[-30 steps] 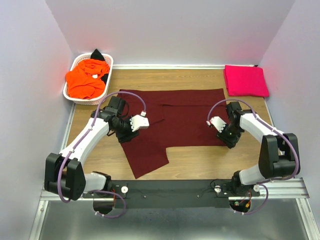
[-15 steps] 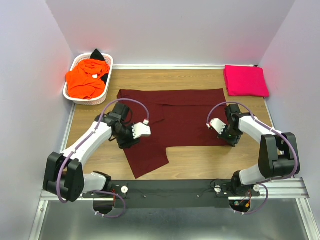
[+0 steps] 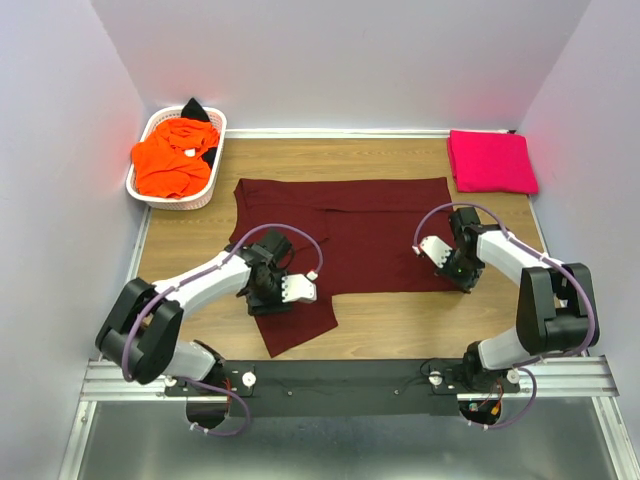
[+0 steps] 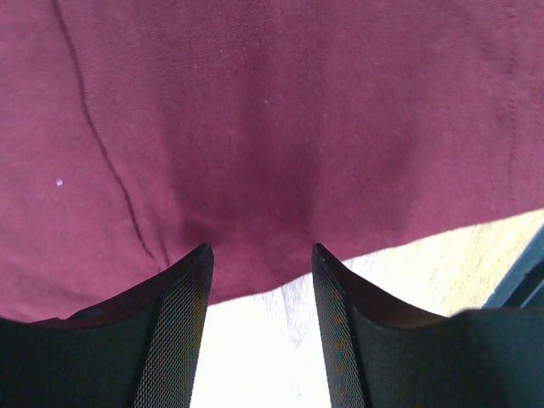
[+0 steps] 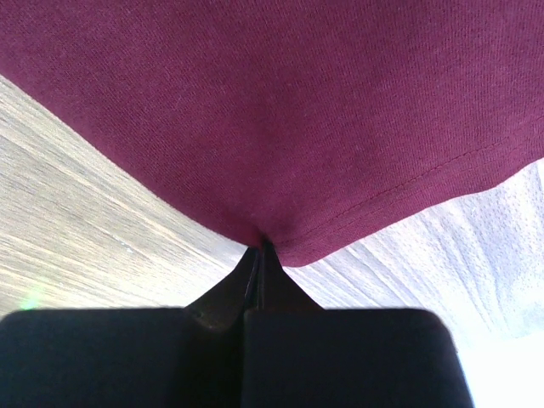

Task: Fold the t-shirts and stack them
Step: Fold the tshirt

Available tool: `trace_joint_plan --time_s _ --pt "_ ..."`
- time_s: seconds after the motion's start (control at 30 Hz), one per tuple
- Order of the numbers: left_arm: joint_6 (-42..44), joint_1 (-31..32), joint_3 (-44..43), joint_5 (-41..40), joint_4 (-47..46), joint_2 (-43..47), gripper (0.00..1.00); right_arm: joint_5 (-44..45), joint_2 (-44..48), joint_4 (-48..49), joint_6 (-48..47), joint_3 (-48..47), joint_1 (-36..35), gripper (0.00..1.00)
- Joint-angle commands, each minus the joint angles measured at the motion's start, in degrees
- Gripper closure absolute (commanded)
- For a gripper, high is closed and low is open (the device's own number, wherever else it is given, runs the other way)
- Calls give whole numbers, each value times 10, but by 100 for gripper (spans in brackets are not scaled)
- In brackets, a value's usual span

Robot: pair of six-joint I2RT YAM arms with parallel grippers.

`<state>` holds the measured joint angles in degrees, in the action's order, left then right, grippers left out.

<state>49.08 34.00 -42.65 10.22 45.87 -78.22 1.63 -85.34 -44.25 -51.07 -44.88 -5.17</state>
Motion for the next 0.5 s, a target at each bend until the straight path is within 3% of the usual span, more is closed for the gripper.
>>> trace_joint_plan --time_s 0.0,0.23,0.3,0.33,0.47 --pt "-27 10 -9 -37 -17 -29 42 -6 -14 1 4 -11 -1 99" --pt "-45 33 -14 -87 -25 -84 44 -8 -16 -4 4 -23 -1 99" --pt "-50 39 0 -104 -44 -90 56 -9 -16 -5 5 -25 -1 100" --pt "-54 41 7 -123 -51 -93 70 -8 -13 -6 4 -25 -1 99" --pt "-45 41 2 -124 -28 -70 86 -12 -3 -14 5 -29 -1 99"
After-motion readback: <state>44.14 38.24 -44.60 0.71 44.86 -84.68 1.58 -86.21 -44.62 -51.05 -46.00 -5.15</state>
